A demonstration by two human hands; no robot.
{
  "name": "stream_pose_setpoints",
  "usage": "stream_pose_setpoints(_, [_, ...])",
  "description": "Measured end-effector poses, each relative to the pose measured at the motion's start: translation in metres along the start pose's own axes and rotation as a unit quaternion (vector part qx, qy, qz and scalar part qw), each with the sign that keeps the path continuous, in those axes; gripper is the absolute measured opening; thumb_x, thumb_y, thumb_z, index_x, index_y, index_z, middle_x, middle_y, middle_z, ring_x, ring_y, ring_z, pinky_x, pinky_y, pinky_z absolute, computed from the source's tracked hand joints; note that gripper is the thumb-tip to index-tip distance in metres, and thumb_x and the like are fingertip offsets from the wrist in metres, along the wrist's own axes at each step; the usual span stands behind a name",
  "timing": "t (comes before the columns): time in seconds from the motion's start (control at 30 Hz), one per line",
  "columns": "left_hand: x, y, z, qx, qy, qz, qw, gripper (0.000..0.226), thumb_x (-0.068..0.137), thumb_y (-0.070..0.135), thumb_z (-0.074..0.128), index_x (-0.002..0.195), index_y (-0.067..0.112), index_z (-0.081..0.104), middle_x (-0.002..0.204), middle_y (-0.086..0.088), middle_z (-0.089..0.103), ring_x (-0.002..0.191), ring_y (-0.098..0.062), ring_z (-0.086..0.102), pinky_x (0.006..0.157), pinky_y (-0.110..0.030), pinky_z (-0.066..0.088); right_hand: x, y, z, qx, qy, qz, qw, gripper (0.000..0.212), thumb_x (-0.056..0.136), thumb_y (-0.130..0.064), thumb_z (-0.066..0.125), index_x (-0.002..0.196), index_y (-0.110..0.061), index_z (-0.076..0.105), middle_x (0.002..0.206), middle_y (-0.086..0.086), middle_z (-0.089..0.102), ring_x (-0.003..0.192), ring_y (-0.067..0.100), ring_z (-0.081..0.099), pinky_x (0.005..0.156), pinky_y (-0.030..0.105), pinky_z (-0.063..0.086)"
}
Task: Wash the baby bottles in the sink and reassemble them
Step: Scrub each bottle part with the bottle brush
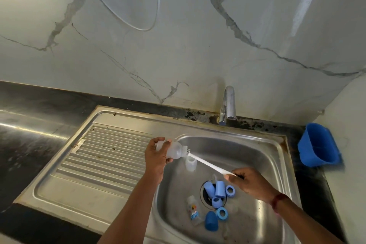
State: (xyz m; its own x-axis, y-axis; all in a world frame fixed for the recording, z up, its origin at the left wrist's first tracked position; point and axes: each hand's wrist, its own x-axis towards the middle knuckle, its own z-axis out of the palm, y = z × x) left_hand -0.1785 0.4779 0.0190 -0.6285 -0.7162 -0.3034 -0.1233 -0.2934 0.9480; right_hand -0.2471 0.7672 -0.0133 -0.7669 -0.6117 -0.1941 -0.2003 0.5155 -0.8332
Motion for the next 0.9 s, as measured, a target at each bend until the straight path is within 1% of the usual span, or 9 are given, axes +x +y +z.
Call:
stream_pose_setpoints(0.13, [-0.005,0.0,-0.002,0.0,0.029,-0.023,0.999,0.017,0.086,0.019,0.076,0.094,0.019,0.061,0.097,-0.003,0.063,0.082,-0.022,0.063,0.048,-0.026,0.052,-0.002,0.01,-0.013,-0.053,0.001,-0.014,0.998,0.053,0.089,-0.045,0.066,0.055,-0.016,0.039,0.052,-0.008,0.031,0.051,0.004,0.03,0.054,0.028,0.029])
stream_pose_setpoints(0.23, [0.0,0.002,-0.006,0.006,0.046,-0.038,0.998,0.017,0.086,0.02,0.075,0.086,0.021,0.058,0.092,-0.003,0.062,0.078,-0.022,0.062,0.052,-0.026,0.05,-0.003,0.019,-0.018,-0.08,0.026,-0.029,0.996,0.059,0.086,-0.059,0.062,0.062,-0.006,0.048,0.054,-0.005,0.033,0.052,0.005,0.031,0.054,0.027,0.031])
stream_pose_setpoints(0.3, [0.001,-0.001,-0.009,0.019,0.039,-0.035,0.998,0.017,0.085,0.021,0.076,0.084,0.02,0.058,0.091,-0.003,0.063,0.078,-0.022,0.062,0.054,-0.028,0.05,-0.005,0.023,-0.014,-0.093,0.032,-0.027,0.995,0.061,0.084,-0.063,0.06,0.065,-0.006,0.053,0.054,-0.005,0.036,0.052,0.005,0.033,0.054,0.027,0.032])
stream_pose_setpoints(0.4, [-0.001,-0.009,-0.013,0.058,0.021,-0.006,0.998,0.016,0.084,0.019,0.076,0.089,0.016,0.061,0.088,-0.003,0.064,0.073,-0.021,0.063,0.049,-0.026,0.048,-0.012,0.021,-0.007,-0.129,0.03,-0.029,0.991,0.053,0.087,-0.058,0.062,0.062,-0.011,0.052,0.051,-0.007,0.037,0.05,0.005,0.034,0.053,0.026,0.032])
stream_pose_setpoints(0.5, [-0.002,-0.013,-0.016,0.078,-0.006,0.029,0.997,0.012,0.084,0.013,0.076,0.086,0.015,0.063,0.083,-0.005,0.064,0.066,-0.02,0.063,0.041,-0.022,0.043,-0.021,0.014,-0.007,-0.128,0.013,-0.025,0.991,0.052,0.089,-0.055,0.061,0.062,-0.011,0.054,0.051,-0.007,0.039,0.049,0.004,0.036,0.052,0.025,0.032])
stream_pose_setpoints(0.63, [-0.006,-0.013,-0.022,0.045,-0.02,0.04,0.998,0.012,0.084,0.008,0.075,0.084,0.013,0.064,0.083,-0.007,0.064,0.069,-0.024,0.063,0.038,-0.02,0.04,-0.024,0.008,-0.011,-0.109,0.015,-0.014,0.994,0.055,0.092,-0.051,0.061,0.056,-0.014,0.041,0.051,-0.008,0.034,0.049,0.004,0.033,0.053,0.027,0.032])
stream_pose_setpoints(0.7, [-0.008,-0.012,-0.025,0.023,-0.022,0.031,0.999,0.011,0.084,0.006,0.074,0.084,0.012,0.064,0.085,-0.008,0.063,0.072,-0.025,0.063,0.037,-0.02,0.04,-0.022,0.006,-0.012,-0.114,0.016,-0.005,0.993,0.057,0.091,-0.053,0.06,0.057,-0.011,0.04,0.052,-0.008,0.032,0.05,0.006,0.032,0.053,0.027,0.032])
stream_pose_setpoints(0.8, [-0.012,-0.01,-0.026,0.002,-0.027,0.017,0.999,0.011,0.084,0.001,0.069,0.087,0.011,0.064,0.087,-0.006,0.063,0.074,-0.024,0.062,0.036,-0.018,0.038,-0.021,0.002,-0.009,-0.133,-0.001,-0.009,0.991,0.056,0.093,-0.05,0.06,0.054,-0.016,0.038,0.05,-0.007,0.03,0.047,0.006,0.029,0.051,0.025,0.029])
stream_pose_setpoints(0.9, [-0.011,-0.007,-0.026,-0.015,-0.015,0.025,0.999,0.015,0.083,0.002,0.07,0.083,0.016,0.065,0.087,-0.002,0.063,0.075,-0.021,0.062,0.04,-0.021,0.041,-0.018,-0.003,-0.009,-0.13,-0.026,-0.014,0.991,0.058,0.094,-0.048,0.06,0.055,-0.01,0.038,0.051,-0.004,0.028,0.047,0.007,0.026,0.05,0.025,0.024])
